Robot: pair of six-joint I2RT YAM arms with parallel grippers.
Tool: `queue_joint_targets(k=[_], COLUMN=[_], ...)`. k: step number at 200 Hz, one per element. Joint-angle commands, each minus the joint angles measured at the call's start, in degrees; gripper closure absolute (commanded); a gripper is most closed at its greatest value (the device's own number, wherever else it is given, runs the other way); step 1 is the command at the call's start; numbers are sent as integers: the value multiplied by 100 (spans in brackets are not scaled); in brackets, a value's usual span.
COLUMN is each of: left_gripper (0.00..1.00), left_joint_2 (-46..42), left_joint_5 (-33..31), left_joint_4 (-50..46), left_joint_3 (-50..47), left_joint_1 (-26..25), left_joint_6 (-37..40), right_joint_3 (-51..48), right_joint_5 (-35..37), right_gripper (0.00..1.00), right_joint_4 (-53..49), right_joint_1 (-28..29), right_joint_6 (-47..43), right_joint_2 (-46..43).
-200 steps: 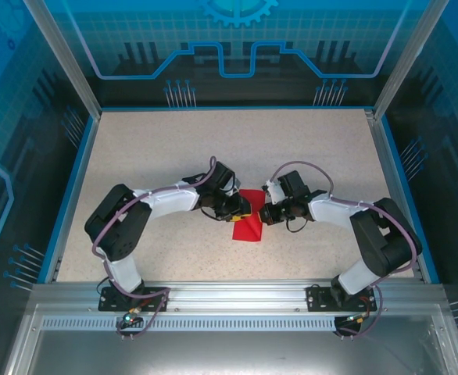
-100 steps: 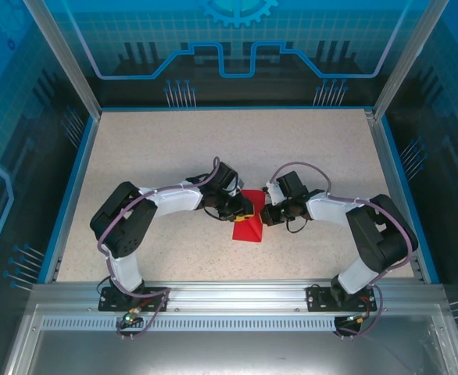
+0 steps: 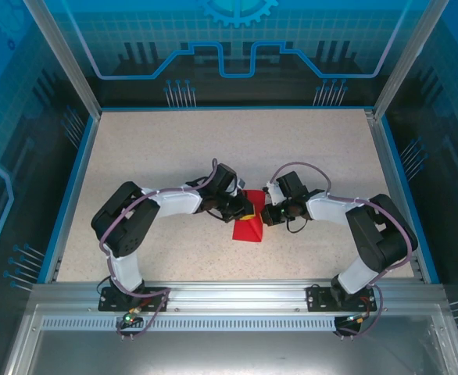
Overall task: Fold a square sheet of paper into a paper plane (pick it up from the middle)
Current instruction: Fold the triangle a second time at the center of the table.
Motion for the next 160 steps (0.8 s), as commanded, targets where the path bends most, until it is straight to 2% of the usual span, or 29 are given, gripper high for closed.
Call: queue_joint_targets(k=[1, 160], left_gripper=[100, 100], left_joint_2=[83, 228], left_joint_5=[206, 175], left_joint_4=[311, 577], left_joint_3=[-166, -325], left_joint_1=[-52, -54], left_joint_6=[-183, -288], right_joint_3=[74, 80], right_joint_5=[59, 43], right_gripper=[96, 96], right_joint_4=[-87, -78], right_joint_1=[-79, -80], right_joint_6=[-45, -56], right_joint_2=[-29, -34])
